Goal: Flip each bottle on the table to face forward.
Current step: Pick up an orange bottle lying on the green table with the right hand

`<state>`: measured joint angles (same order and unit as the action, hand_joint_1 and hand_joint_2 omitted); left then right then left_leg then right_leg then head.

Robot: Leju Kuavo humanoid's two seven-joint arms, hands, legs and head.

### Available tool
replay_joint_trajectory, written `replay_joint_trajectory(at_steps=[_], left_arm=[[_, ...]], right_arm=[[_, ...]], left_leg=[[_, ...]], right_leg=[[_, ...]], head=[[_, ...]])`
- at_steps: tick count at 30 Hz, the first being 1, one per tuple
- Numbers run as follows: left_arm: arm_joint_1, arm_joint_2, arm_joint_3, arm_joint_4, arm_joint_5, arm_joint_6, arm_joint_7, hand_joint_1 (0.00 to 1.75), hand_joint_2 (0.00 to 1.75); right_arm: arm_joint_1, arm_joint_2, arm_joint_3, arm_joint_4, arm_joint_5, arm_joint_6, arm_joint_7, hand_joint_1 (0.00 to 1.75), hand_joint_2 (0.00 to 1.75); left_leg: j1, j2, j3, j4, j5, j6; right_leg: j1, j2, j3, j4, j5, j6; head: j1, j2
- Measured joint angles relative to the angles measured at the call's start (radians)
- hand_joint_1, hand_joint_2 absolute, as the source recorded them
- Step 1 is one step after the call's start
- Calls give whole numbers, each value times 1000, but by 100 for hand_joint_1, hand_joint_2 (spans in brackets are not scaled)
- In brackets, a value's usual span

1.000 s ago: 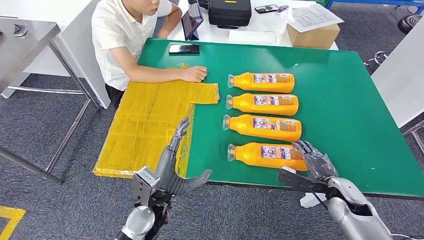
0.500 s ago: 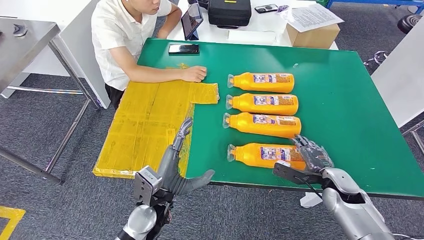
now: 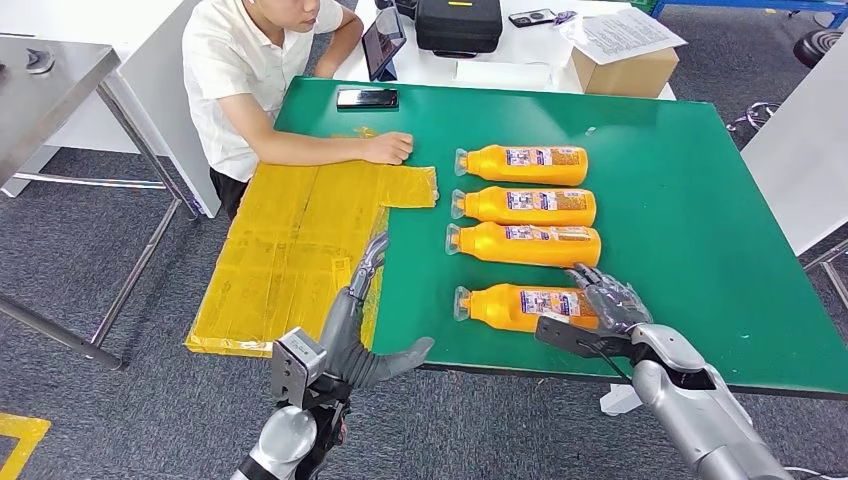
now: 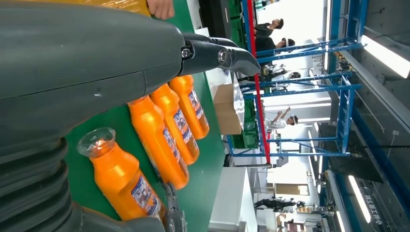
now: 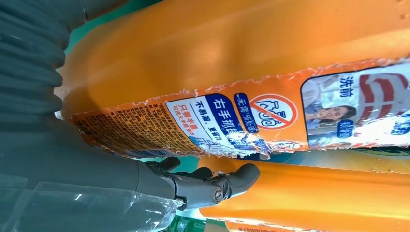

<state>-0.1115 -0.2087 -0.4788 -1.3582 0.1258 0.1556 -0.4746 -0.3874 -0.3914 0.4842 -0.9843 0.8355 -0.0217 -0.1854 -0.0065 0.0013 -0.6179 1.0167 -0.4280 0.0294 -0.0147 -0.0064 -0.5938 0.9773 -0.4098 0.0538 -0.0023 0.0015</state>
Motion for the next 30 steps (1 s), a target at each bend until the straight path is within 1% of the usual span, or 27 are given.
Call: replay_joint_trajectory(at_steps=[1,2,4,5,7,10,11,13,14,15,23,30], left_arm=[[0,0,0,1,0,0,0,0,175],[0,0,0,1,0,0,0,0,175],[-1,0,0,2,1,0,0,0,175],[-1,0,0,2,1,0,0,0,175],[-3,0,0,3,1,0,-1,0,175],[-5,0,0,3,1,0,-1,0,175],[-6,0,0,4,1,0,-2,0,175],[-8,0,-1,4,1,0,-3,0,175],[-8,0,-1,5,2,0,-3,0,175],[-9,0,-1,6,2,0,-4,0,175],[-15,0,-3,19,4,-4,-8,0,175],[-19,0,-4,28,4,-6,-11,0,175]], right_arm=[[-2,0,2,3,-1,1,0,21,175],[-3,0,3,5,-4,3,-1,31,175],[-5,-1,5,9,-13,9,-3,34,175],[-5,-1,6,10,-19,12,-4,43,175],[-5,-2,9,13,-28,13,-5,51,175],[-4,-2,12,16,-43,14,-11,114,175],[-4,-2,13,16,-49,14,-13,140,175],[-3,-2,14,18,-59,16,-16,163,175],[-3,-2,14,19,-62,17,-17,172,175],[-3,-2,14,20,-66,18,-18,175,175],[1,-16,14,20,-116,51,-40,175,175],[4,-21,14,20,-131,56,-45,175,175]], left_leg=[[0,0,0,0,0,0],[0,0,0,0,0,0],[0,0,1,0,0,0],[0,0,1,0,0,0],[0,0,2,0,0,0],[0,0,3,0,0,0],[0,0,3,0,0,0],[0,0,4,0,0,0],[0,0,4,0,0,0],[0,0,4,0,0,0],[0,0,4,0,0,0],[0,0,6,0,0,0]], right_leg=[[0,0,0,0,0,0],[0,0,0,0,0,0],[0,0,1,0,0,0],[0,0,1,0,0,0],[0,0,1,0,0,0],[0,0,2,0,0,0],[0,0,2,0,0,0],[0,0,3,0,0,0],[0,0,3,0,0,0],[0,0,3,0,0,0],[0,0,3,0,0,0],[0,0,5,0,0,0]], head=[[0,0],[0,0],[0,0],[0,0],[0,0],[0,0],[0,0],[0,0],[0,0],[0,0],[0,0],[0,0]])
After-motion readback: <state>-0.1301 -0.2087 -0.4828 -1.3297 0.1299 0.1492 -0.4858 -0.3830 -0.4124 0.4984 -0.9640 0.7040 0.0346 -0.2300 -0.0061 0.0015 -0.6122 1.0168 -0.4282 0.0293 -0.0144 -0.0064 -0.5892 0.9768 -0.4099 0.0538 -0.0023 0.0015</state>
